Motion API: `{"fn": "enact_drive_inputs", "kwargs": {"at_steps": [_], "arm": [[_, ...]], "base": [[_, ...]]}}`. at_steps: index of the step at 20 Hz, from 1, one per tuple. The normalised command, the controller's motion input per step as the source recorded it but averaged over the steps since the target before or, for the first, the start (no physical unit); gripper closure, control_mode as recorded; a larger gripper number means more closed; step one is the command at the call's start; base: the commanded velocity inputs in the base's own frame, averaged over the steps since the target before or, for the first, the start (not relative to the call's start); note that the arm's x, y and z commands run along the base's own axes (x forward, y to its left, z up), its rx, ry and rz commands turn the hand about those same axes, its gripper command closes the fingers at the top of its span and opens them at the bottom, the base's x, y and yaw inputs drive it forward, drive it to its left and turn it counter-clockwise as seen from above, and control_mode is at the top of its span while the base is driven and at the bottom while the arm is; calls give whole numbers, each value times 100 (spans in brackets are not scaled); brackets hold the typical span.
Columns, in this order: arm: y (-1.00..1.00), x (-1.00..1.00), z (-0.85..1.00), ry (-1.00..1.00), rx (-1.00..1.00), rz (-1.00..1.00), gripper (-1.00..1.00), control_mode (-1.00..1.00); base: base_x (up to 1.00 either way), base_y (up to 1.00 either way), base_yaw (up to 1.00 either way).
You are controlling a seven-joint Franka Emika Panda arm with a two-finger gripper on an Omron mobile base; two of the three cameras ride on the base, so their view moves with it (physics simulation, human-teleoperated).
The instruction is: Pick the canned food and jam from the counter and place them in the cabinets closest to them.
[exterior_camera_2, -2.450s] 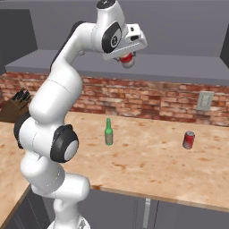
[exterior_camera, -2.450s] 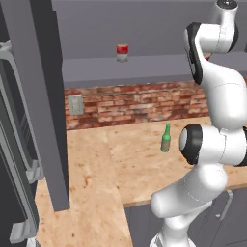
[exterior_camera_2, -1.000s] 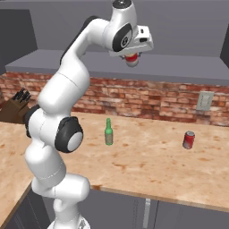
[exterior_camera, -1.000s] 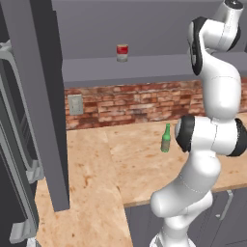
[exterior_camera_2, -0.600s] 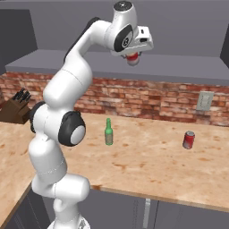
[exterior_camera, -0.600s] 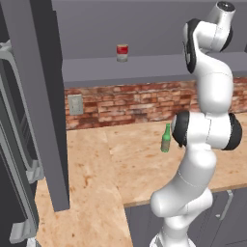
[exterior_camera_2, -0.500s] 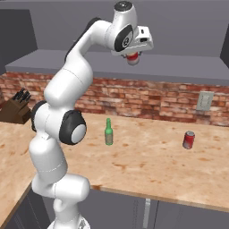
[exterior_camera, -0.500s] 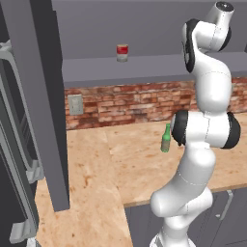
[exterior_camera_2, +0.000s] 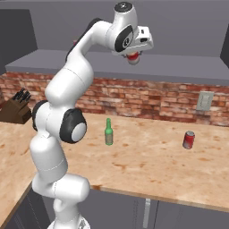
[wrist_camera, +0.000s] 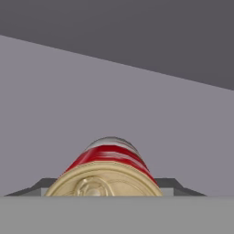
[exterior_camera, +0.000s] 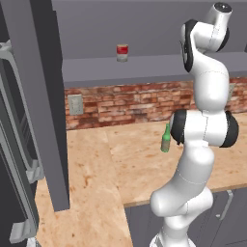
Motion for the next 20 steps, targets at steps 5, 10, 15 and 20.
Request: {"fn": "enact_drive_inputs", "kwargs": {"at_steps": [5, 10, 15, 20], "arm": [[0, 0, 0, 0, 0, 0, -100, -100], [0, 0, 0, 0, 0, 0, -100, -100], [0, 0, 3, 0, 0, 0, -100, -100], [2, -13, 26, -1, 0, -2, -100, -100]], "base": [[0, 0, 0], [0, 0, 0], [0, 0, 0], [0, 0, 0]]}}
